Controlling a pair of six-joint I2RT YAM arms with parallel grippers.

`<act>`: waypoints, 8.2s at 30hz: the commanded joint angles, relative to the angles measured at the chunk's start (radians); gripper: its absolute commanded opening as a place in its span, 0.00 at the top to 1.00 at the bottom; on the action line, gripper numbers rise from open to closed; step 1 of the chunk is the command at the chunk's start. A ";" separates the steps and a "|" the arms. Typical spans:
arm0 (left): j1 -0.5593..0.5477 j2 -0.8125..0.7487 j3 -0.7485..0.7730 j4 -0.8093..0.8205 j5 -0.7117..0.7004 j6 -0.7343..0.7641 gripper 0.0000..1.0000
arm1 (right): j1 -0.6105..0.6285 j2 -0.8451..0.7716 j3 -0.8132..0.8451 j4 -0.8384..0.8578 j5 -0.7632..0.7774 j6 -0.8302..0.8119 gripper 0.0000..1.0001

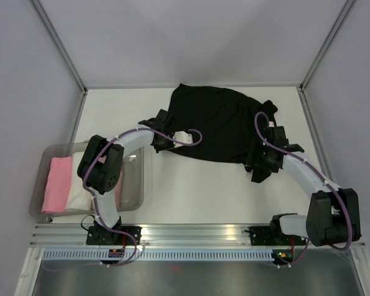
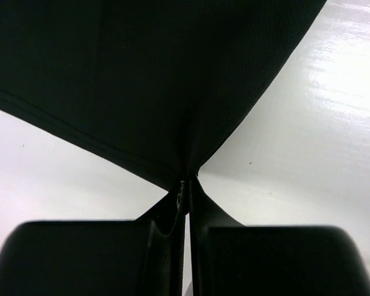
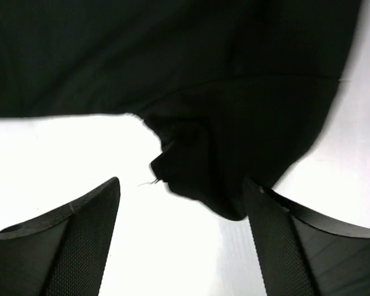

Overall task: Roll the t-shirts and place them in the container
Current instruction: Flatten the tshirt, then fold the tshirt

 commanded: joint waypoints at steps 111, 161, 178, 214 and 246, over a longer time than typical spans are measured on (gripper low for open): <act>0.038 -0.457 -0.396 0.139 0.069 -0.138 0.98 | -0.352 -0.233 -0.153 0.045 0.066 0.233 1.00; 0.083 -0.058 -0.051 0.148 -0.023 -0.172 0.77 | -0.331 0.457 0.486 0.126 0.167 -0.039 0.52; 0.069 -0.177 -0.011 0.069 -0.073 -0.319 0.51 | -0.302 0.239 0.209 0.070 0.067 0.044 1.00; 0.087 0.113 0.139 0.114 -0.046 -0.383 0.63 | -0.406 0.501 0.362 0.143 0.239 -0.037 1.00; 0.003 -0.085 -0.079 -0.017 -0.009 0.009 0.37 | -0.464 0.161 0.088 0.112 0.143 0.073 0.40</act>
